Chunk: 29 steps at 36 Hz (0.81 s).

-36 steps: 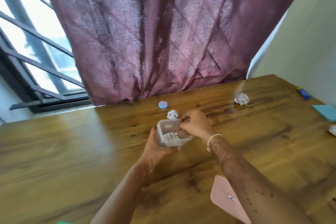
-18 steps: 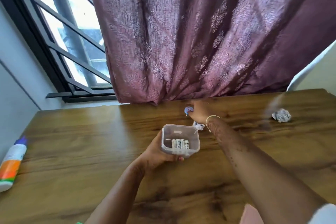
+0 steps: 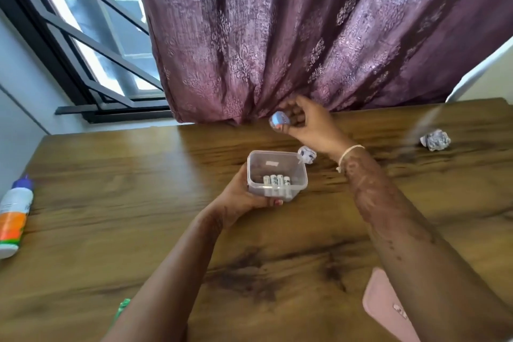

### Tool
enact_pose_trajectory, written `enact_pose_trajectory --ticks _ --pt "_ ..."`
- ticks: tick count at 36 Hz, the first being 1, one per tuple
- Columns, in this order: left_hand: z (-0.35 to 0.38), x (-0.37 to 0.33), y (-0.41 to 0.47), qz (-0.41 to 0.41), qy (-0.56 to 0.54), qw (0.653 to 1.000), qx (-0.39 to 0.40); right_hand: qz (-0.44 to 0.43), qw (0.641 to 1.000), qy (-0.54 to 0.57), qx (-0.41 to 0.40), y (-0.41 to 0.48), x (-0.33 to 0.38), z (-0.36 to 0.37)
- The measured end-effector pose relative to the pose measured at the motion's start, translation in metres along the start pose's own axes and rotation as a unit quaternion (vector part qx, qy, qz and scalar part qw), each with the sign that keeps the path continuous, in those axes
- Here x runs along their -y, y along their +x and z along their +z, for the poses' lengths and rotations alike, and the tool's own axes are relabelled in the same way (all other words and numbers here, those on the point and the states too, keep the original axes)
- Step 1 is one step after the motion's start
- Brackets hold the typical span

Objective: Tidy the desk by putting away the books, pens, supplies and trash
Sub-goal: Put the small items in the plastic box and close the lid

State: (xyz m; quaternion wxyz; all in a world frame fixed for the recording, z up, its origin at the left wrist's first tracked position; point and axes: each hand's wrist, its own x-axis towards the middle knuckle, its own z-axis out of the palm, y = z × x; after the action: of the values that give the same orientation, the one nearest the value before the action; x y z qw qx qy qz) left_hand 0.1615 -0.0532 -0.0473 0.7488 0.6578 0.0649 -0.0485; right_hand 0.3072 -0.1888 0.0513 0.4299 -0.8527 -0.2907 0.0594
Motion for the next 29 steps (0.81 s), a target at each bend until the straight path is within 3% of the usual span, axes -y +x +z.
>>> enact_pose_trajectory --ticks 3,7,12,22,25,29 --pt "0.005 -0.002 -0.003 0.010 -0.004 1.000 -0.001 0.002 0.998 0.030 0.057 -0.038 0.026 -0.006" --pt "0.013 -0.004 -0.007 0.023 0.000 1.000 0.004 -0.002 0.983 -0.132 0.125 -0.068 0.038 0.008" --pt "0.029 0.001 -0.022 0.011 0.000 1.000 -0.003 -0.016 0.965 -0.238 0.110 -0.085 0.040 0.022" --pt "0.056 -0.003 -0.054 0.033 0.013 0.999 0.031 0.046 0.975 -0.200 0.079 -0.139 0.042 0.008" --pt "0.069 -0.001 -0.064 0.040 -0.008 0.998 0.038 0.052 0.980 -0.188 0.024 -0.158 0.039 -0.006" --pt "0.081 0.006 -0.078 0.026 -0.034 0.998 0.044 0.066 0.992 -0.060 -0.090 -0.193 0.032 -0.031"
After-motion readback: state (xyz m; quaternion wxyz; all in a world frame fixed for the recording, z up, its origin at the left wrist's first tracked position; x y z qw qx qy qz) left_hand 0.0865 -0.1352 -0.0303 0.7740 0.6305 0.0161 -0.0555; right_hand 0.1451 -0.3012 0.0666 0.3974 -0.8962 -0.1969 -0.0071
